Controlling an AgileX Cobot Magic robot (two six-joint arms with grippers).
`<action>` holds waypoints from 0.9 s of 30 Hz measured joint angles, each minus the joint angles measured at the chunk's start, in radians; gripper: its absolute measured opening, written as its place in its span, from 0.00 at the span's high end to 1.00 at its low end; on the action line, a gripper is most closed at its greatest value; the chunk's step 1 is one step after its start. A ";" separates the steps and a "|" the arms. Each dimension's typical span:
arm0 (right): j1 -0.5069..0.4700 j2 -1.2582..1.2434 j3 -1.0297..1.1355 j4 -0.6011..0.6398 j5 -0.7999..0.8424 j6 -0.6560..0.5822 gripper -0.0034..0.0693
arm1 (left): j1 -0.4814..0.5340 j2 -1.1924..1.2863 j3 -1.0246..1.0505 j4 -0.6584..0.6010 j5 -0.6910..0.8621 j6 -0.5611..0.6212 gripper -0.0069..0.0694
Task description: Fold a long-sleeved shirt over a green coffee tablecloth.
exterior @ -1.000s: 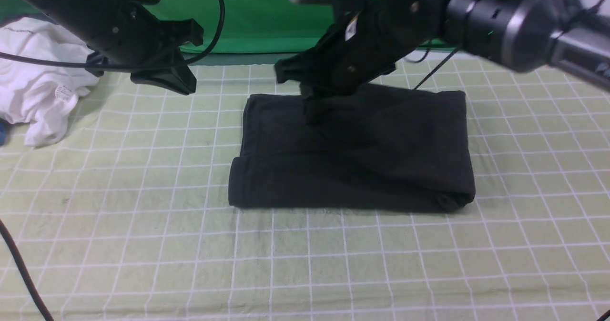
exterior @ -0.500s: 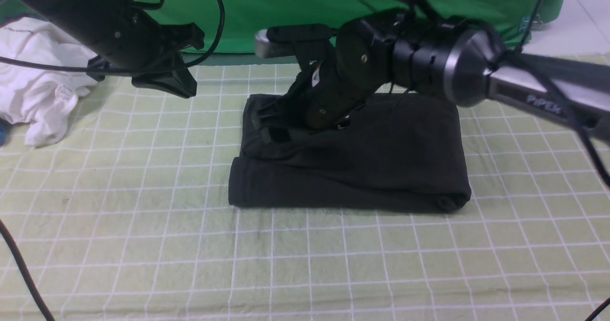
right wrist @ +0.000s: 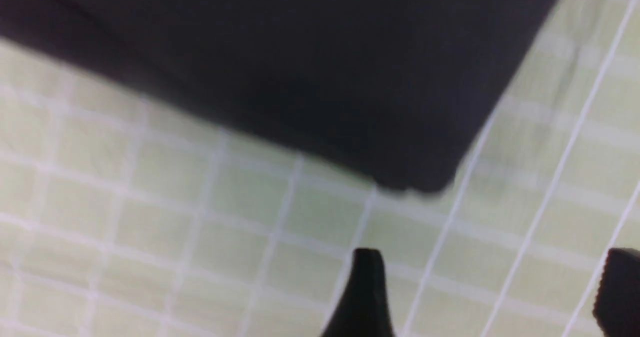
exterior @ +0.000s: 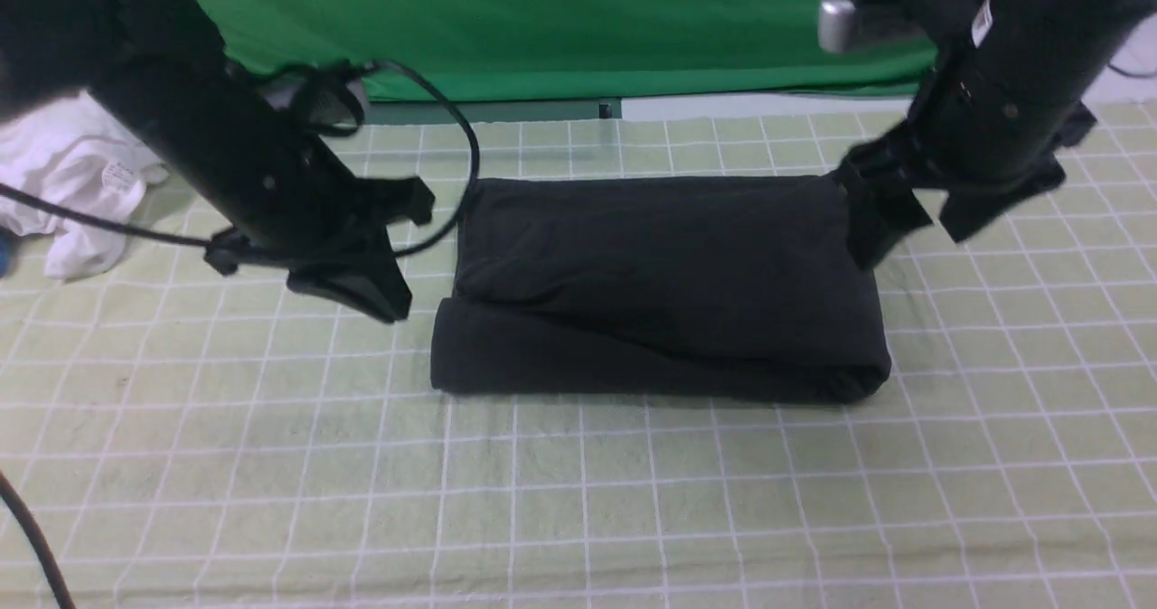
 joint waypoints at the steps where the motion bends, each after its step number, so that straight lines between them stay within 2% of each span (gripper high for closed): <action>1: -0.001 0.000 0.035 0.000 -0.009 -0.001 0.18 | -0.010 0.000 0.012 0.002 -0.009 -0.002 0.88; 3: -0.001 0.000 0.091 0.000 -0.051 -0.001 0.19 | -0.032 0.002 0.033 0.010 -0.030 -0.010 0.87; 6: -0.001 0.013 0.242 0.004 -0.209 -0.003 0.19 | -0.076 0.005 0.052 0.084 -0.085 -0.075 0.81; 10: -0.001 0.058 0.300 0.002 -0.310 -0.004 0.19 | -0.097 0.008 0.053 0.184 -0.161 -0.159 0.68; 16: 0.000 0.138 0.304 0.002 -0.418 -0.004 0.19 | -0.100 0.031 0.053 0.167 -0.231 -0.179 0.40; 21: 0.001 0.154 0.306 0.002 -0.447 -0.007 0.19 | -0.100 0.081 0.057 0.118 -0.234 -0.173 0.27; 26: 0.001 0.154 0.306 0.002 -0.462 -0.020 0.22 | -0.101 0.104 0.058 0.063 -0.257 -0.150 0.25; 27: 0.001 0.154 0.306 0.002 -0.470 -0.022 0.26 | -0.101 0.106 0.058 0.062 -0.267 -0.146 0.26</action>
